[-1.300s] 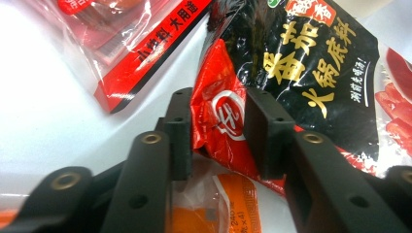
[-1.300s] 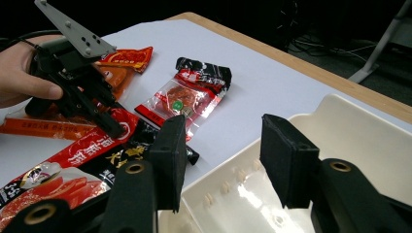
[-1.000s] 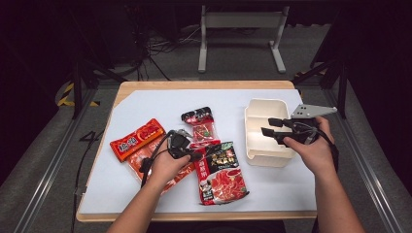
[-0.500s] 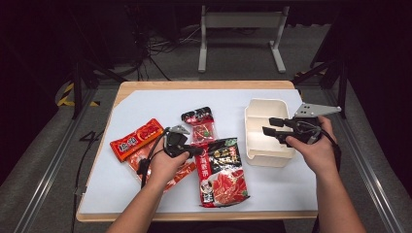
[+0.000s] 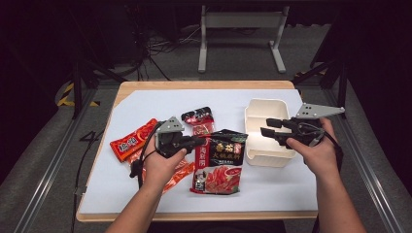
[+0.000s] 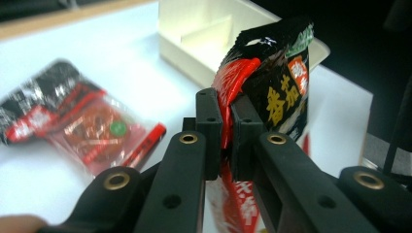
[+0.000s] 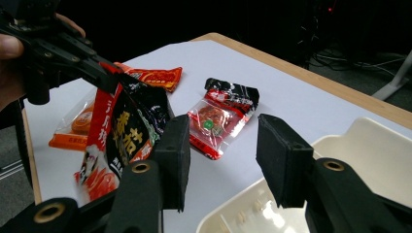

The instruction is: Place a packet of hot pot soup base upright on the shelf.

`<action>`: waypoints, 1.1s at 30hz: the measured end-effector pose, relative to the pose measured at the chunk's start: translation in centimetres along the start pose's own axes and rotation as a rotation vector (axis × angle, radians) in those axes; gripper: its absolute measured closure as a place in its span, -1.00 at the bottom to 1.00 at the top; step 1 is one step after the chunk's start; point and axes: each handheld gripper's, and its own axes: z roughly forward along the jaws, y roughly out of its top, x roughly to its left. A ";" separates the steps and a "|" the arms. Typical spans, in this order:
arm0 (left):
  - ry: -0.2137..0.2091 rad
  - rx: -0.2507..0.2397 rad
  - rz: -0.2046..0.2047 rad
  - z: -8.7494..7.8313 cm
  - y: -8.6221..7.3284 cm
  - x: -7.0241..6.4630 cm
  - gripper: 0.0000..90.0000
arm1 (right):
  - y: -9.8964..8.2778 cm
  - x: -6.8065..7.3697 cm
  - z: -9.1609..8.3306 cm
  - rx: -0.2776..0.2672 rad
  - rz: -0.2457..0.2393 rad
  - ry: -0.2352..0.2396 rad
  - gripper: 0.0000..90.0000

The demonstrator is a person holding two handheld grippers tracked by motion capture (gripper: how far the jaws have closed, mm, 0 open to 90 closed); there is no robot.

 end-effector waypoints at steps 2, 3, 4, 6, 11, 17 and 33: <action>0.004 -0.023 0.022 -0.5 0.3 -0.4 0.91 | 0.2 0.4 -0.1 -0.001 -0.014 -0.003 0.25; 0.006 -0.033 0.042 -0.7 0.4 -0.7 0.91 | 0.3 0.6 -0.2 -0.001 -0.019 -0.005 0.26; 0.017 -0.050 0.072 -0.9 0.6 -1.0 0.91 | 0.4 0.7 -0.3 -0.001 -0.022 -0.007 0.26; 0.044 -0.073 0.101 -1.2 0.7 -1.4 0.91 | 0.5 0.9 -0.4 0.000 -0.025 -0.009 0.27; 0.091 -0.107 0.124 -1.7 0.9 -1.8 0.91 | 0.6 1.1 -0.5 0.005 -0.027 -0.019 0.24; 0.086 -0.141 0.114 -2.3 0.9 -1.6 0.91 | 0.8 1.7 -0.4 0.009 -0.035 0.010 0.19; 0.072 -0.187 0.111 -3.2 1.2 -1.8 0.91 | 2.1 4.2 2.8 0.041 -0.115 0.124 0.00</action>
